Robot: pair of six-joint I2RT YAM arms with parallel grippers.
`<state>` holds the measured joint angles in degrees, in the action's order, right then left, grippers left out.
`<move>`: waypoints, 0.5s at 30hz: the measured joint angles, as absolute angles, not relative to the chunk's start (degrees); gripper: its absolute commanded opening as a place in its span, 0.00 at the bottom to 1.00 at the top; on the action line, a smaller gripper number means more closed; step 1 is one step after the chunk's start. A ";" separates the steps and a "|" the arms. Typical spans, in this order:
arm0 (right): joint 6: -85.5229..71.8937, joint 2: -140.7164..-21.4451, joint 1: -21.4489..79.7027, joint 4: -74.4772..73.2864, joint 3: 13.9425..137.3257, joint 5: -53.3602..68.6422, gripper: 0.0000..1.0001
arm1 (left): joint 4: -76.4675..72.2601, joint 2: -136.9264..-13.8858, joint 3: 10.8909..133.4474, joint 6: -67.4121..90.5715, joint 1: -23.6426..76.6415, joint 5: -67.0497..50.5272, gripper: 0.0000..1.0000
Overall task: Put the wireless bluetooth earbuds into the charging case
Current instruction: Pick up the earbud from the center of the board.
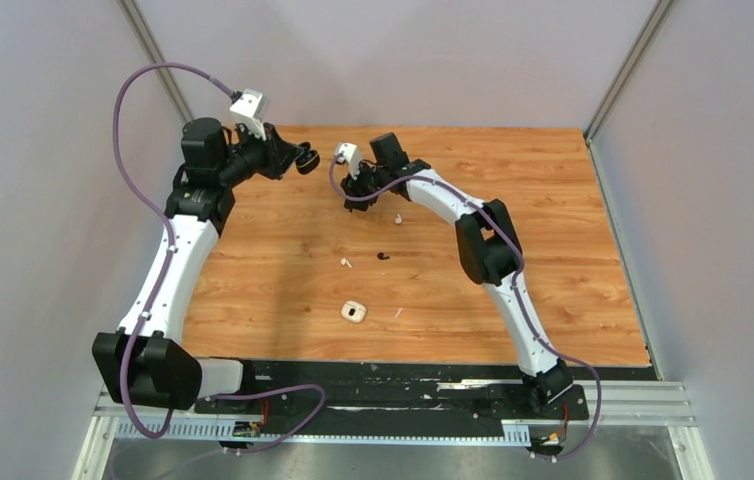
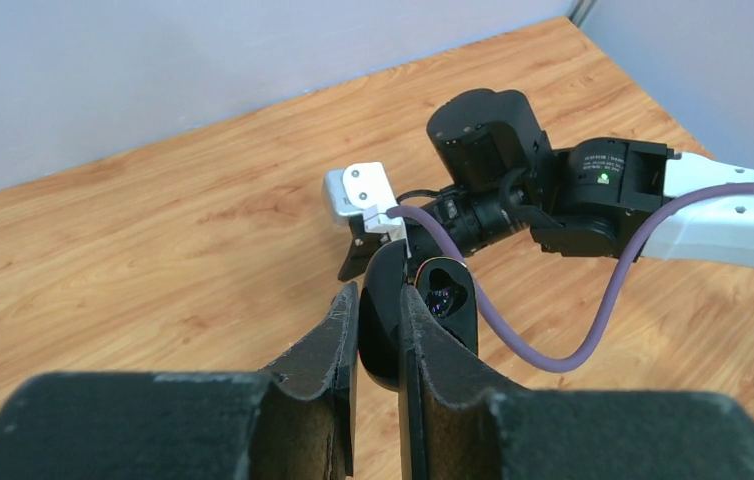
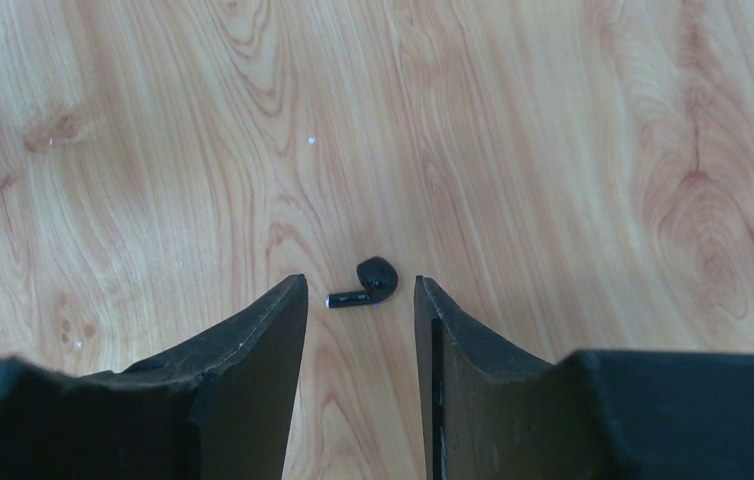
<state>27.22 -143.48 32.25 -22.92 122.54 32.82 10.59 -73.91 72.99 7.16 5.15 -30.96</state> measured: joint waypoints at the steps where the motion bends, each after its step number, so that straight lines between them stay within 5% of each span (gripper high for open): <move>1: 27.38 -143.70 32.49 -23.03 123.09 32.58 0.42 | 10.59 -73.87 72.95 7.16 5.15 -30.96 0.00; 15: 30.85 -147.76 33.85 -23.11 126.41 29.45 0.32 | 10.90 -73.49 72.05 7.18 5.13 -30.92 0.00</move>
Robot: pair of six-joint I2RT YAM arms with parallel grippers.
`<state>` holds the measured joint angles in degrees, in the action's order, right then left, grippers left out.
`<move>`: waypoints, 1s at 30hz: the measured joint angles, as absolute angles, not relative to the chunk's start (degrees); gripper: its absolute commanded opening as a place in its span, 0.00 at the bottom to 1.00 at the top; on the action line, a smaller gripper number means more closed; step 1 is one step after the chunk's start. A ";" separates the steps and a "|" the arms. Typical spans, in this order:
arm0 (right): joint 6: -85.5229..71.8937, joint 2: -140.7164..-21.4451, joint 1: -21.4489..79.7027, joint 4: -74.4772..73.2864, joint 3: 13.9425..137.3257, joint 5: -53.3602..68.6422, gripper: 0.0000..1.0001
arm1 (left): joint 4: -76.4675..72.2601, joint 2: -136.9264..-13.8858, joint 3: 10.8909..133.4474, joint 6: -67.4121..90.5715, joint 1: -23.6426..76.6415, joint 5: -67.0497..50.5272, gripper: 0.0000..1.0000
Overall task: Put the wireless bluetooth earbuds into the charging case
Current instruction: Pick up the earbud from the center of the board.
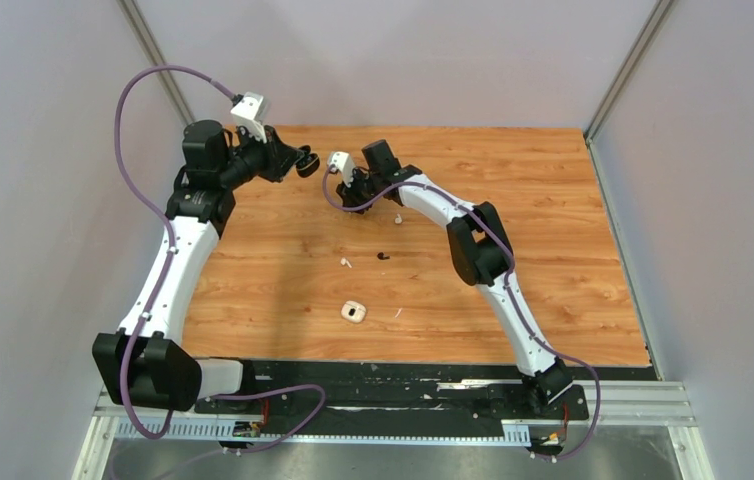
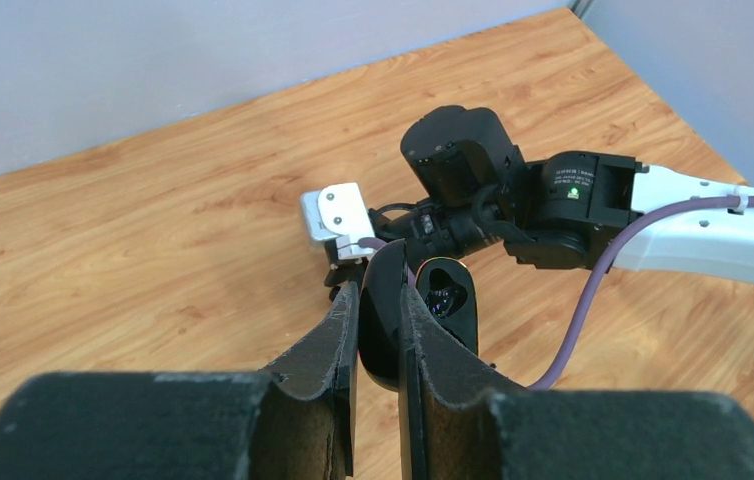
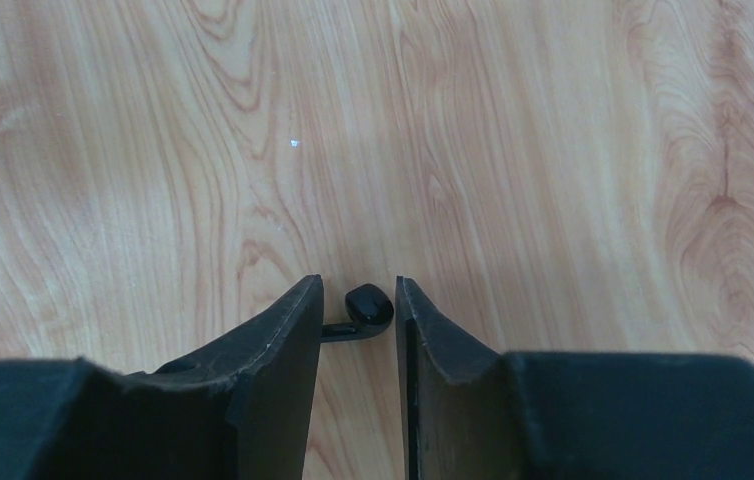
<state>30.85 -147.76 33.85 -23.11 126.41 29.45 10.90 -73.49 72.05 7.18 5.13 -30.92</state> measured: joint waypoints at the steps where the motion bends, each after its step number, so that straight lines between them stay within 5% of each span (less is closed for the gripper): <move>1: 31.07 -147.81 33.87 -23.09 126.41 29.30 0.31 | 10.90 -73.49 71.99 7.18 5.13 -30.89 0.00; 30: 31.88 -148.00 33.82 -23.27 126.28 27.70 0.15 | 10.87 -73.49 71.88 7.40 5.10 -30.83 0.00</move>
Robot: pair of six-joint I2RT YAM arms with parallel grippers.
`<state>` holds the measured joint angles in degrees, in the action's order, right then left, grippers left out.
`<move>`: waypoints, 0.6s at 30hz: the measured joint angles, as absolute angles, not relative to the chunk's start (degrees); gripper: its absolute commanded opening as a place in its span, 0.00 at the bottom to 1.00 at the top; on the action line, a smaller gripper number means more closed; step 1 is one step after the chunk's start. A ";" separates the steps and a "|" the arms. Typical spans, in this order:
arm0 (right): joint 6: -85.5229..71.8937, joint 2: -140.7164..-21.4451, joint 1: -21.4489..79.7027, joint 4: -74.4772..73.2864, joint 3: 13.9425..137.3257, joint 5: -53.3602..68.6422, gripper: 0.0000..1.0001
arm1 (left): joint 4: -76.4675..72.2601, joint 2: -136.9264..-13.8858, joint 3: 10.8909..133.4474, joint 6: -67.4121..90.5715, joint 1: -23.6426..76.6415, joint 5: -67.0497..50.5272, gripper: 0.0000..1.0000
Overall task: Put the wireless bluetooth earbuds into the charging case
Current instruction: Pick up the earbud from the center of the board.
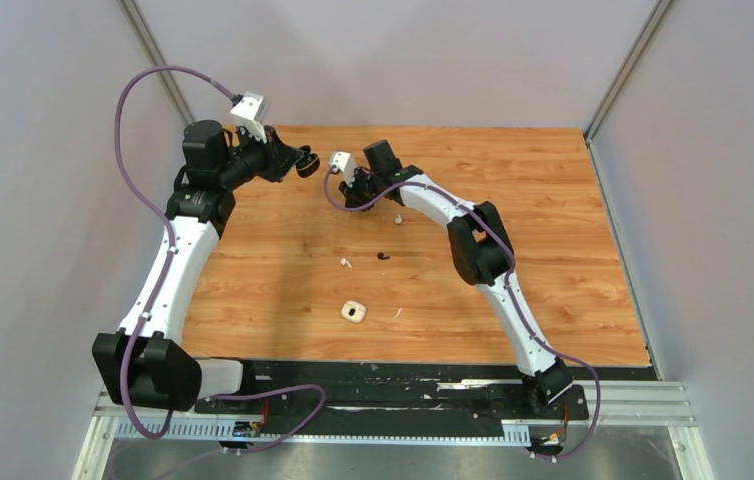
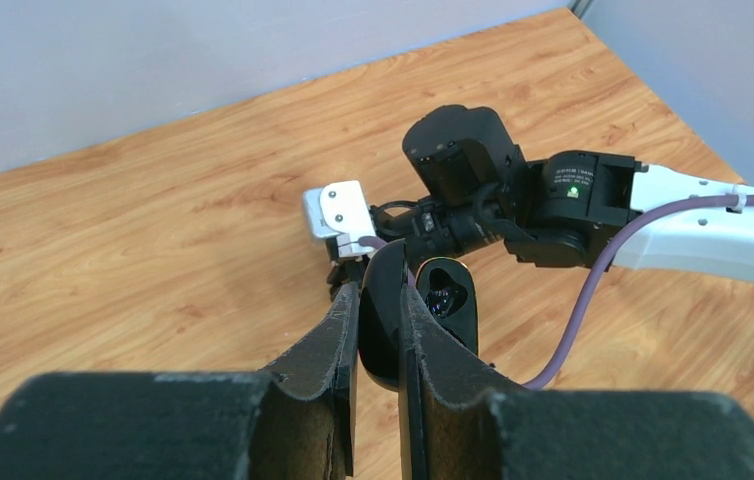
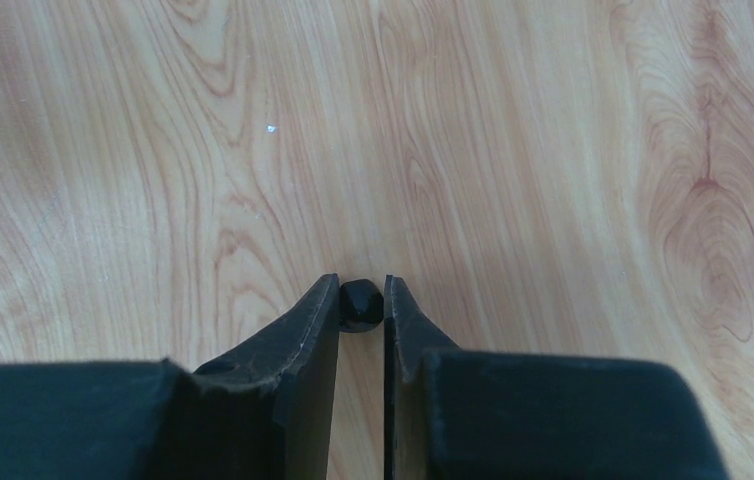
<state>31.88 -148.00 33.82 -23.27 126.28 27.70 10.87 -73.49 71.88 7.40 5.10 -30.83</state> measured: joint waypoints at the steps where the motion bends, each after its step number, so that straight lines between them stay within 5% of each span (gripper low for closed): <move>1: 31.88 -147.85 33.82 -22.94 125.89 27.79 0.15 | 10.87 -73.49 71.88 7.40 5.10 -30.85 0.00; 14: 34.81 -129.19 34.94 -21.15 96.68 27.44 0.14 | 10.41 -73.49 71.16 7.46 5.10 -31.07 0.00; 18: 35.59 -125.62 35.77 -21.12 91.35 26.96 0.29 | 10.26 -73.49 71.16 7.73 5.10 -31.48 0.00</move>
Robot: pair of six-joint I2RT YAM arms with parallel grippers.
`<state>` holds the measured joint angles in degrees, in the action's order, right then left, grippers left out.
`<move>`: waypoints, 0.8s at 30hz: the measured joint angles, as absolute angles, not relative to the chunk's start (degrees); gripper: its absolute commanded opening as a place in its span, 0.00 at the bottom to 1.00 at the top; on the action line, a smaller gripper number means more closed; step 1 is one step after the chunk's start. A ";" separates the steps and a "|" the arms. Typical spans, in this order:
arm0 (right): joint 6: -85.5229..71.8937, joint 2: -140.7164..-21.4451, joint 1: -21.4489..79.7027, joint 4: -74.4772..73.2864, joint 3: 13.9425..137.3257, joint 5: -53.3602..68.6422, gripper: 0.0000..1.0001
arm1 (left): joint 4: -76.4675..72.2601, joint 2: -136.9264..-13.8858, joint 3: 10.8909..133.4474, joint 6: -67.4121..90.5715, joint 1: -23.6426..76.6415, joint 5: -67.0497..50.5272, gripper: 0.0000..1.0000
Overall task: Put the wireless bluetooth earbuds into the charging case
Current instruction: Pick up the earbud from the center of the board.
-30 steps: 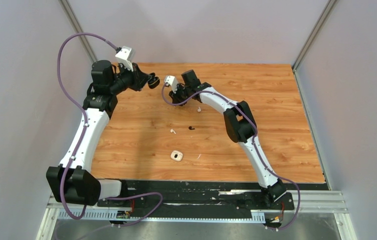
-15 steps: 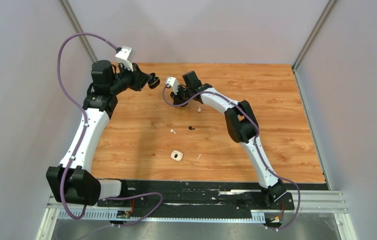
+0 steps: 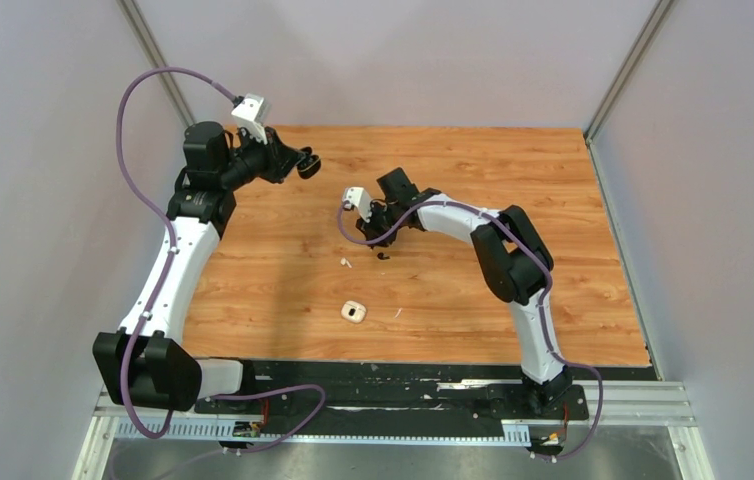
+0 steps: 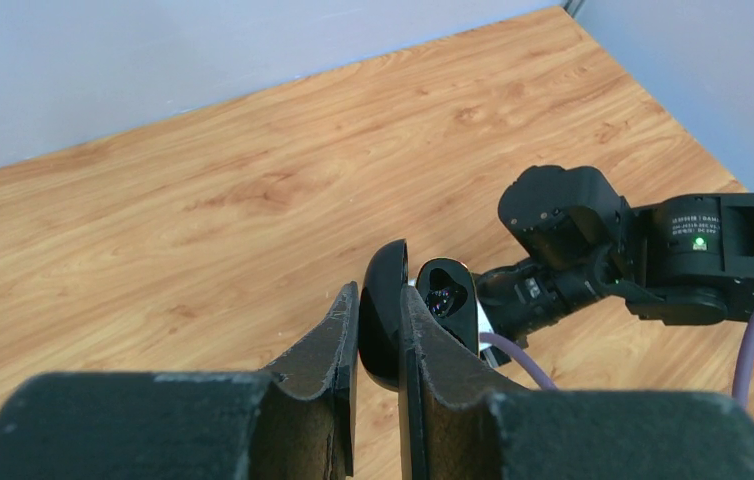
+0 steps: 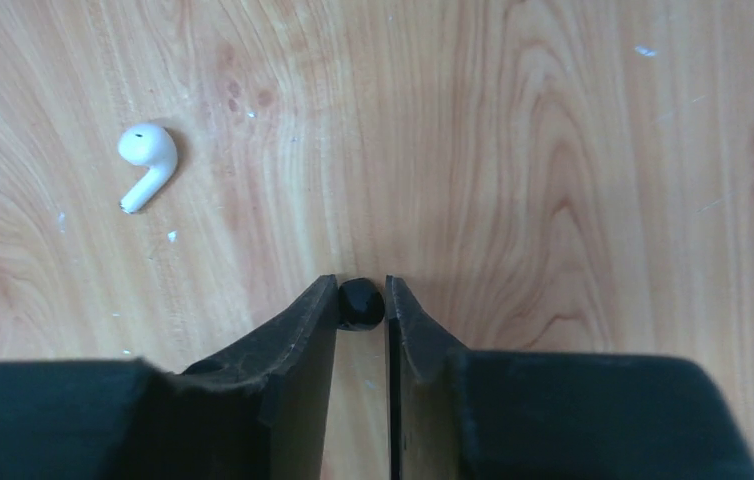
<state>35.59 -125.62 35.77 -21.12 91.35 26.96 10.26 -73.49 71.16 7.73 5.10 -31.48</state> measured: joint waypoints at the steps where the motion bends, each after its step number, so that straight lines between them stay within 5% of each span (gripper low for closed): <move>1: 35.42 -125.12 35.90 -21.12 90.61 26.81 0.32 | 10.20 -73.52 71.13 7.84 5.10 -31.55 0.00; 8: 32.84 -124.70 36.05 -21.43 90.02 26.74 0.43 | 9.54 -73.52 71.13 8.60 5.10 -32.49 0.00; 24: 35.77 -127.37 34.70 -33.10 104.73 32.97 0.41 | 9.45 -73.52 70.39 8.67 5.10 -32.53 0.00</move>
<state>35.77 -127.37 34.70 -33.10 104.73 32.97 9.45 -73.52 70.39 8.67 5.10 -32.53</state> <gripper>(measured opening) 0.391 0.220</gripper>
